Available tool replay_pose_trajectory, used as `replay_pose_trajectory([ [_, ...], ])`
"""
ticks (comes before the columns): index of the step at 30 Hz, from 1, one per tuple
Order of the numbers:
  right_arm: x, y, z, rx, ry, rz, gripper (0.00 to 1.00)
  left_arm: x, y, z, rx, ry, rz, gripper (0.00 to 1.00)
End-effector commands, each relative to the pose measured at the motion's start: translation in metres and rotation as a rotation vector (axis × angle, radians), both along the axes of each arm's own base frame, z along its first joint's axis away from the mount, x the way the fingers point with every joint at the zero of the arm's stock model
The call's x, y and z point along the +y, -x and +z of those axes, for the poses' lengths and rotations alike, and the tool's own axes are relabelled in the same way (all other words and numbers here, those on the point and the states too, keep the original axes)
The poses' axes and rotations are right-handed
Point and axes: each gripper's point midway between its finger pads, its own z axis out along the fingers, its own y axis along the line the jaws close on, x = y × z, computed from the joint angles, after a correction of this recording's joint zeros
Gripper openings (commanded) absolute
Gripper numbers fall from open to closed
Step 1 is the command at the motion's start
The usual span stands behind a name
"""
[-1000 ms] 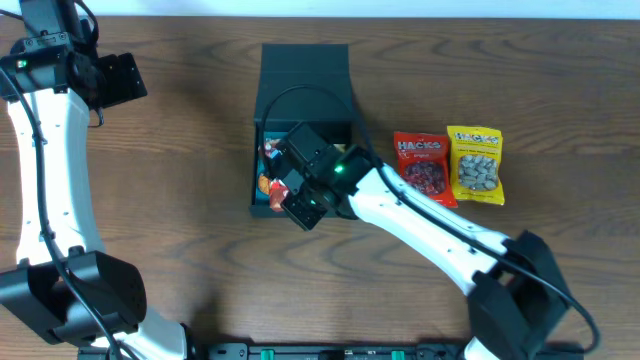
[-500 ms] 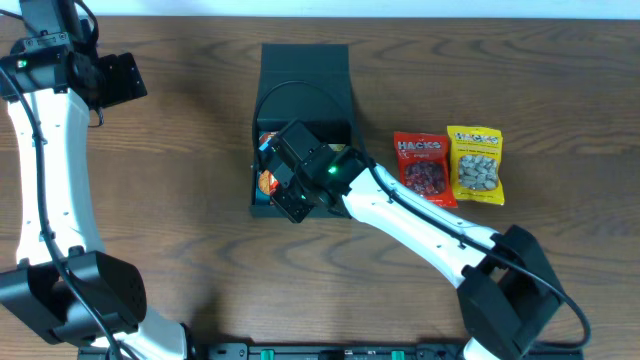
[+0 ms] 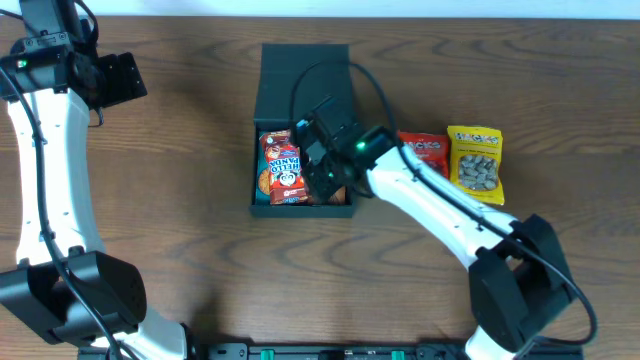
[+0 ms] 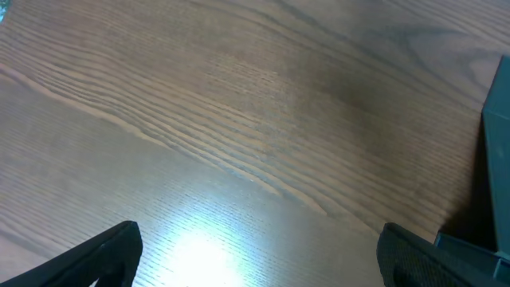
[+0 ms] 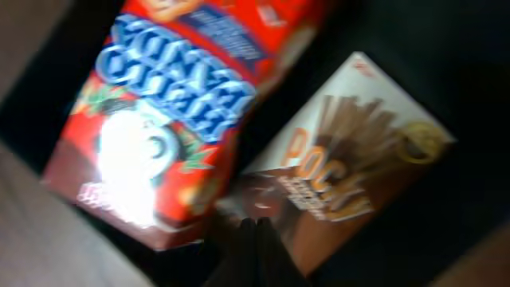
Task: Pack container
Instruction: 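Press the Hello Panda box down into the black box with the right gripper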
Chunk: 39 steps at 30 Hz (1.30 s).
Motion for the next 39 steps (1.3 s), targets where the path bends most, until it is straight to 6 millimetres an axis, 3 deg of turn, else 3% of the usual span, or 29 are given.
replay_pose_trajectory([
  [1, -0.004, -0.01, 0.002, -0.015, -0.001, -0.037, 0.02, 0.001, -0.001, -0.003, 0.01, 0.0, -0.016, 0.95],
  [6, 0.0, -0.007, -0.025, 0.039, 0.028, -0.027, 0.02, 0.001, -0.001, -0.003, 0.01, 0.0, -0.016, 0.95],
  [17, 0.035, 0.006, -0.015, 0.087, -0.13, 0.055, 0.02, 0.001, -0.001, -0.003, 0.009, 0.0, -0.016, 0.95],
  [26, 0.043, 0.011, -0.015, 0.076, -0.131, 0.078, 0.02, -0.001, -0.002, -0.003, 0.007, 0.009, -0.021, 0.95],
  [34, 0.019, -0.014, -0.019, -0.041, 0.003, -0.003, 0.02, -0.001, -0.001, -0.003, 0.007, 0.009, -0.021, 0.95],
  [39, 0.025, -0.029, -0.019, -0.1, -0.014, -0.015, 0.02, -0.001, -0.001, -0.003, 0.007, 0.009, -0.021, 0.95],
])
